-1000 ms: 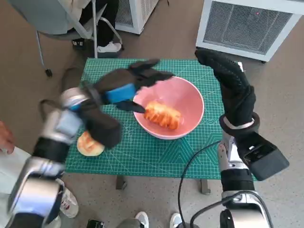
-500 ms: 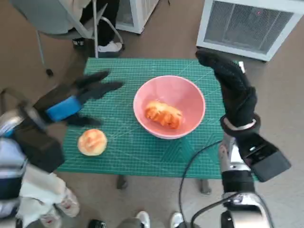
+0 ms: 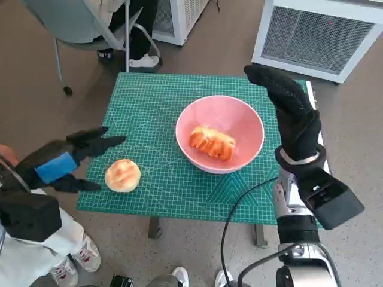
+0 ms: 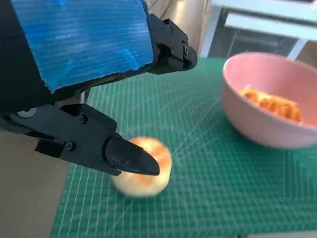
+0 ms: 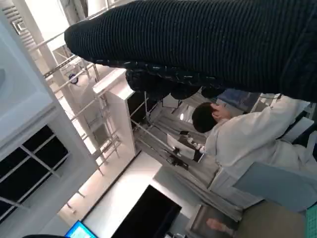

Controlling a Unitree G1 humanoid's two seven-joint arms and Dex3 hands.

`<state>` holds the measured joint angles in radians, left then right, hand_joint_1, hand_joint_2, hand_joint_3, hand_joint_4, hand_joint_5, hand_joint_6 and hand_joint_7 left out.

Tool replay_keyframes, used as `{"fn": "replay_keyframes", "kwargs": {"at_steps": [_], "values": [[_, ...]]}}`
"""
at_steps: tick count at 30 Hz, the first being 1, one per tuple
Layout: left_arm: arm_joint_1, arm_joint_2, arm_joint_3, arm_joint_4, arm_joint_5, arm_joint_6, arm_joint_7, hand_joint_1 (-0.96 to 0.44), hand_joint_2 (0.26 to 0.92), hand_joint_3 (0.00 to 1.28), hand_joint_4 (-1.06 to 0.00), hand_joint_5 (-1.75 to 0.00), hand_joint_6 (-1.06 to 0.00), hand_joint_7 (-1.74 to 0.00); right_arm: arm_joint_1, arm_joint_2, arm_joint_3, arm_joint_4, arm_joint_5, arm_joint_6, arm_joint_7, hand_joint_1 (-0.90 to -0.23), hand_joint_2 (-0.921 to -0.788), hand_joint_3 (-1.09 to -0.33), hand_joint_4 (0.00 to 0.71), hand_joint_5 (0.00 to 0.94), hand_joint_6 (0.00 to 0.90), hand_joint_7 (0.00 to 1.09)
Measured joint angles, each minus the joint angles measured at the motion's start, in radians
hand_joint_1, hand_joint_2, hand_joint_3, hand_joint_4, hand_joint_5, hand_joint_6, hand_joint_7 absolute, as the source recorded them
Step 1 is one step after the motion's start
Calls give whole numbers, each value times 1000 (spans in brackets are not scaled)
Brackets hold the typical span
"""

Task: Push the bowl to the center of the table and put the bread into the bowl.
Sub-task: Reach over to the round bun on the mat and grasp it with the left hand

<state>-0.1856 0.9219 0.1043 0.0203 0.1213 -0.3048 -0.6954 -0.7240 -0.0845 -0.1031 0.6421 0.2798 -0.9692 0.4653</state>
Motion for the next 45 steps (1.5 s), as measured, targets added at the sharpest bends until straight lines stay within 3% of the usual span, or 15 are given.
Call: {"fn": "replay_keyframes", "kwargs": {"at_steps": [15,30,36,40,42,43,45], "values": [[-7,-61,-104,108,111,-39,59,-184,830,1,-191,0,-346,-10,0,-4,-1,-3,1,10,9,-585,-921,-785,289,84,-1,734],[-120,-129,-231,302,225,-60,113,-172,843,6,-225,-13,-351,-7,0,-14,-4,-6,3,11,19,-578,-921,-780,287,88,-1,712],[-155,-154,-272,381,261,-63,142,-126,885,21,-298,-34,-387,-23,0,-15,-4,-6,3,11,19,-572,-921,-779,285,88,-1,709],[-171,-163,-294,423,289,-63,174,-103,913,65,-478,-91,-525,-91,0,-15,-5,-6,3,12,19,-571,-921,-780,284,89,-1,708],[-182,-166,-303,439,307,-63,195,-90,917,103,-586,-151,-575,-233,0,-14,-5,-6,4,12,19,-571,-921,-780,284,89,-1,708],[-186,-166,-306,444,313,-63,204,-58,918,148,-564,-563,-522,-651,0,-14,-5,-6,4,13,19,-571,-921,-780,284,89,-1,708],[-191,-166,-309,447,325,-64,226,-30,920,177,-547,-943,-498,-978,0,-14,-5,-6,4,13,19,-571,-921,-781,283,89,-1,708]]}}
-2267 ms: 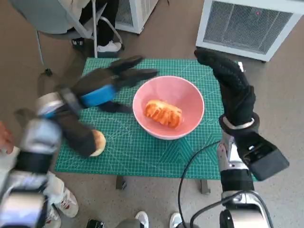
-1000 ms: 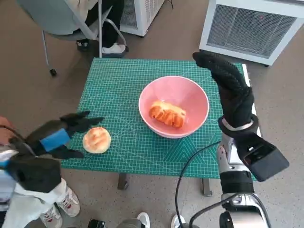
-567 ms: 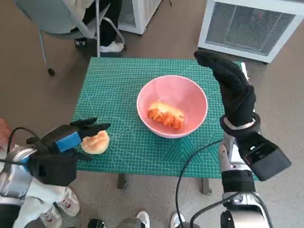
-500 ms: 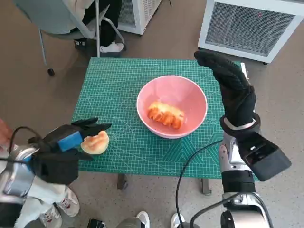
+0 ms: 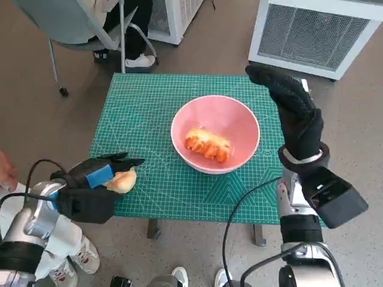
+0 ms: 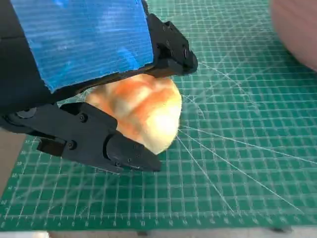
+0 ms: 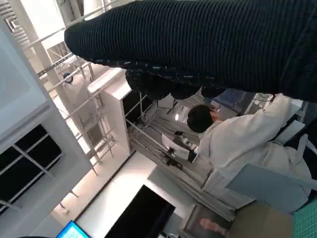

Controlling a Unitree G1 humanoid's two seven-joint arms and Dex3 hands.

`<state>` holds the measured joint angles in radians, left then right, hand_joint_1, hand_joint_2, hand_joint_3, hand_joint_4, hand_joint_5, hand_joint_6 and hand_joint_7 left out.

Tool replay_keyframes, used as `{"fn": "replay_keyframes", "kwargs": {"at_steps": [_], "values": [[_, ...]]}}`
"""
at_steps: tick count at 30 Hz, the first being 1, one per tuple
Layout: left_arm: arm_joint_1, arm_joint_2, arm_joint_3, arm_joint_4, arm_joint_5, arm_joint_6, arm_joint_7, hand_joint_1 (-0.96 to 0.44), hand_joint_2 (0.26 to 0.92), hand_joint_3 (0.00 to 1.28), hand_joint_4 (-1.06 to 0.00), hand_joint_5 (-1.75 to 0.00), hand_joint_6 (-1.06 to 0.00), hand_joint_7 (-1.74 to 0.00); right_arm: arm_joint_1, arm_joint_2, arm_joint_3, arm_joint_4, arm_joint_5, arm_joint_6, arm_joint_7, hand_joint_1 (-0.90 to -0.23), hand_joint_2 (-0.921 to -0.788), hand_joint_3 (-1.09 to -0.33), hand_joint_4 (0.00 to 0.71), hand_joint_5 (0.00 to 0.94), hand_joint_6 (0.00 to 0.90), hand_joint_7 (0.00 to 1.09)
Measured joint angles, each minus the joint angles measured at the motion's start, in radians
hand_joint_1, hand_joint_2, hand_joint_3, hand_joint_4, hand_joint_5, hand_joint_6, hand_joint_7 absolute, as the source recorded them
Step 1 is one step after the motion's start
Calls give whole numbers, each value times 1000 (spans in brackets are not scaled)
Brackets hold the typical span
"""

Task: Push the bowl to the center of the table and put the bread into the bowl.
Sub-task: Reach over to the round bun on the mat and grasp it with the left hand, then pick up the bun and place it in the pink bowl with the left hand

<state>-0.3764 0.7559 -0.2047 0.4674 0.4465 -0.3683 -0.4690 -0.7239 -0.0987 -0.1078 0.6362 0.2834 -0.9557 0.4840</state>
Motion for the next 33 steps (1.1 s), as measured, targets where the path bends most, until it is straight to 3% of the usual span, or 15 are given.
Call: {"fn": "replay_keyframes", "kwargs": {"at_steps": [1,4,8,11,16,22,33], "values": [[0,0,0,0,5,-1,10,-20,920,179,-549,-1084,-501,-1084,0,0,0,0,0,0,0,-571,-921,-781,283,89,-1,708],[1,0,3,-4,12,-6,40,-7,920,181,-551,-1252,-505,-1211,0,0,0,0,0,2,0,-571,-921,-781,283,90,-1,708],[1,2,3,-6,13,-12,55,-2,920,182,-552,-1312,-507,-1256,0,0,0,-1,0,3,0,-571,-921,-781,283,91,-1,708],[11,4,17,-27,8,-13,59,0,920,166,-541,-1388,-564,-1161,0,0,0,-1,0,3,0,-571,-921,-780,283,91,-1,708],[31,4,97,-176,-55,-14,69,0,921,147,-562,-1327,-578,-1193,0,-2,-2,0,1,5,0,-570,-921,-782,281,92,-1,708],[-40,2,183,-327,-103,11,98,0,921,144,-573,-1250,-570,-1265,-2,1,1,3,6,9,4,-570,-921,-783,280,93,-1,707],[-224,-116,147,-418,-76,63,146,0,920,131,-591,-1229,-579,-1260,-3,0,-1,8,17,15,15,-579,-921,-783,278,96,-1,716]]}}
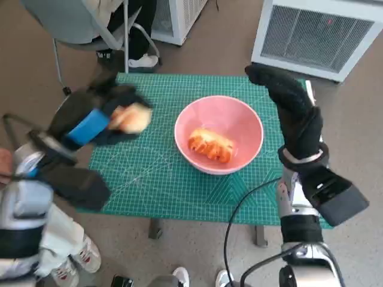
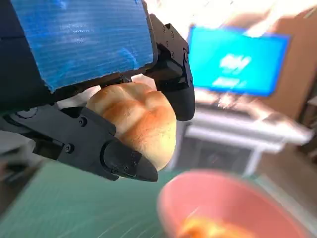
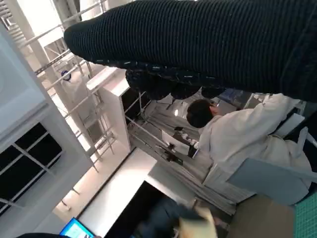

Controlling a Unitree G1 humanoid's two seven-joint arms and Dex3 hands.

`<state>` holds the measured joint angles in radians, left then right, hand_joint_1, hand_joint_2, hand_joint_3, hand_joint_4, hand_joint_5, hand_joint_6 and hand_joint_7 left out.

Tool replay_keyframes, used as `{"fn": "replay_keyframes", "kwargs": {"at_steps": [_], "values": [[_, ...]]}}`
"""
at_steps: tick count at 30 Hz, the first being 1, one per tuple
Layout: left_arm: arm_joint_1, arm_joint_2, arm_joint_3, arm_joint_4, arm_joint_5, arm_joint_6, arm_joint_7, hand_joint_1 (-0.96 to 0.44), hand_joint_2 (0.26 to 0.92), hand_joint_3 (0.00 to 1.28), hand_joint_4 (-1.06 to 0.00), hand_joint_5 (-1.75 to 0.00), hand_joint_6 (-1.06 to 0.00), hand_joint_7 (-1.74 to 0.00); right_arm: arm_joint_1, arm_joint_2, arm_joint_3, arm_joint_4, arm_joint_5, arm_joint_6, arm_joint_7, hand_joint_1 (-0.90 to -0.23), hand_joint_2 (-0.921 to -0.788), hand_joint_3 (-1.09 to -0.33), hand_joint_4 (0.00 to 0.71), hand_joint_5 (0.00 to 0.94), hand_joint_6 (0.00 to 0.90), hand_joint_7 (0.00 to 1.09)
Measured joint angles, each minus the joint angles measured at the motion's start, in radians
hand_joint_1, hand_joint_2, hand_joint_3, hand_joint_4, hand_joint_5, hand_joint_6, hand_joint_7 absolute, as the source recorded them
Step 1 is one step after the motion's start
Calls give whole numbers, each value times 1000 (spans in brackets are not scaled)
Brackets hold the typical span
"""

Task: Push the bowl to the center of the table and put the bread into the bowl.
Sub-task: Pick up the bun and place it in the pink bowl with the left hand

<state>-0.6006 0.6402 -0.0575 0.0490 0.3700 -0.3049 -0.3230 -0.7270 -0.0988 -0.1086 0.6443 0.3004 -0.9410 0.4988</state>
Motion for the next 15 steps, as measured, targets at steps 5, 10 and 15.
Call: {"fn": "replay_keyframes", "kwargs": {"at_steps": [5,10,15], "values": [[-99,-70,-67,47,30,-22,9,0,921,104,-622,-1192,-609,-1233,-2,-1,-1,2,6,0,4,-582,-921,-782,277,98,-1,717],[-225,-132,-132,179,29,-81,-5,1,920,87,-644,-1148,-625,-1234,-3,-3,-2,2,6,0,4,-584,-921,-781,277,99,-1,717],[-337,-189,-182,331,41,-122,-2,1,920,102,-632,-1200,-604,-1221,-2,-5,-3,-1,6,0,4,-584,-921,-780,277,101,-1,717]]}}
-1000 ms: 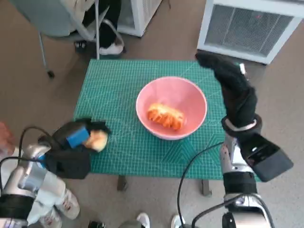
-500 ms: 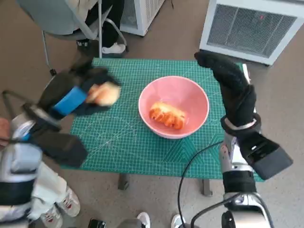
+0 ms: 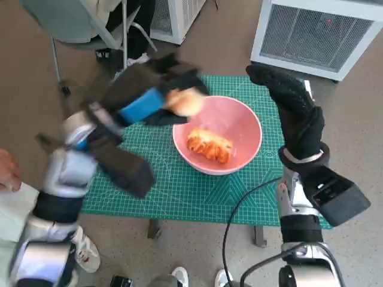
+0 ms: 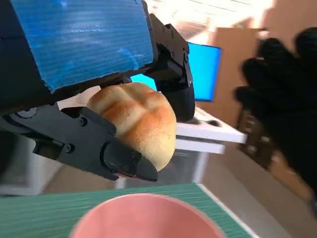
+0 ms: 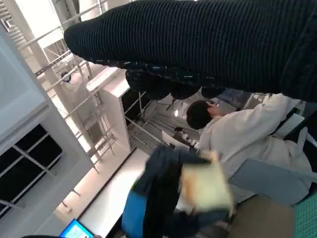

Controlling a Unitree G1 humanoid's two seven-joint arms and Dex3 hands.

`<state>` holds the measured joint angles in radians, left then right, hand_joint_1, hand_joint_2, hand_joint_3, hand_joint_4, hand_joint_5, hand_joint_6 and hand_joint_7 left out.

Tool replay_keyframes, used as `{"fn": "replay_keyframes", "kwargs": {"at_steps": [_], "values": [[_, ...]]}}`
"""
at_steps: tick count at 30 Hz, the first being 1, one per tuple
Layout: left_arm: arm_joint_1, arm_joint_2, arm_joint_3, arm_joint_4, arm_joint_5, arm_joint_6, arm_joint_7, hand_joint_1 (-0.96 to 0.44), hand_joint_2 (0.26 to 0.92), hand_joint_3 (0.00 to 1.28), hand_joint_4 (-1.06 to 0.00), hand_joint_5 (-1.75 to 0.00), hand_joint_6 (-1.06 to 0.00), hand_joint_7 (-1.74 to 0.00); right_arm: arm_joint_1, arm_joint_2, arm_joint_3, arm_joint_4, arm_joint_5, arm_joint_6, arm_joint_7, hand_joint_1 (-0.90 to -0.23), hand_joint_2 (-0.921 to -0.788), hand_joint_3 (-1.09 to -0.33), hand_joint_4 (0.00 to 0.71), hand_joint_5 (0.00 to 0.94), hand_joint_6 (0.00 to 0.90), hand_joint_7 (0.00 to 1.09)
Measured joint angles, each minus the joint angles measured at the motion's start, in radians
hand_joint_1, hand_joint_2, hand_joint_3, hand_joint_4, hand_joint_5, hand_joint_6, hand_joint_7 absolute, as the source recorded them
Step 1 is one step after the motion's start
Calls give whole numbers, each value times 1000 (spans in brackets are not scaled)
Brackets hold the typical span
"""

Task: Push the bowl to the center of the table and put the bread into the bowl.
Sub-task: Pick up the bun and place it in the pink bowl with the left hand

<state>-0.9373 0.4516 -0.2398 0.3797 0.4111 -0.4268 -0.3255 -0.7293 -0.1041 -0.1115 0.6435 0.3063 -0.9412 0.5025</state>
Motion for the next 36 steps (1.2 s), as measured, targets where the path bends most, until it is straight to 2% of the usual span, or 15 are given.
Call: {"fn": "replay_keyframes", "kwargs": {"at_steps": [4,7,9,10,11,12,13,14,16,18,22,29,36], "values": [[-65,-41,-36,118,29,-18,14,0,921,112,-625,-1243,-588,-1204,1,-4,-2,-2,0,-1,0,-582,-921,-778,278,102,-1,718],[-104,-75,-59,208,51,-18,29,0,921,125,-635,-1217,-548,-1256,0,-8,-4,-2,0,-2,0,-580,-921,-776,278,102,-1,718],[-118,-91,-68,254,55,-16,29,-1,921,173,-596,-1250,-478,-1329,0,-9,-4,-1,0,-3,0,-579,-921,-775,278,103,-1,718],[-123,-99,-72,275,55,-14,29,-68,921,218,-505,-1182,-445,-1385,0,-9,-5,0,0,-4,0,-579,-921,-775,278,103,-1,718],[-128,-108,-75,294,55,-7,25,-112,888,243,-336,-857,-284,-1123,0,-9,-6,1,0,-5,0,-579,-921,-774,279,103,-1,717],[-135,-117,-80,317,53,9,9,-138,883,230,-249,-606,-182,-941,0,-10,-6,2,0,-7,0,-579,-921,-774,279,103,-1,716],[-143,-126,-84,334,52,27,-12,-147,881,225,-218,-516,-145,-876,0,-10,-7,3,0,-8,0,-579,-921,-773,279,104,-1,716],[-148,-132,-88,350,52,42,-27,-180,879,204,-146,-354,-92,-704,0,-10,-7,3,0,-9,0,-579,-921,-773,279,104,-1,714],[-154,-144,-98,374,52,83,-64,-232,886,166,-70,-171,-37,-503,0,-10,-7,3,0,-11,0,-578,-921,-772,280,104,-1,712],[-154,-152,-109,383,55,119,-92,-262,892,148,-43,-106,-19,-436,0,-11,-7,4,-1,-13,0,-578,-921,-771,279,104,-1,711],[-154,-157,-127,383,66,152,-108,-309,906,126,-26,-52,-4,-413,0,-11,-8,7,-2,-19,-1,-579,-921,-769,277,103,-1,707],[-150,-157,-146,380,96,99,-36,-345,920,112,-2,-8,1,-388,0,-11,-9,11,-4,-24,-3,-579,-921,-767,272,100,-1,701],[-125,-152,-145,380,96,57,8,-389,921,126,1,0,1,-223,0,-11,-9,12,-16,-28,-13,-578,-921,-767,271,99,-1,700]]}}
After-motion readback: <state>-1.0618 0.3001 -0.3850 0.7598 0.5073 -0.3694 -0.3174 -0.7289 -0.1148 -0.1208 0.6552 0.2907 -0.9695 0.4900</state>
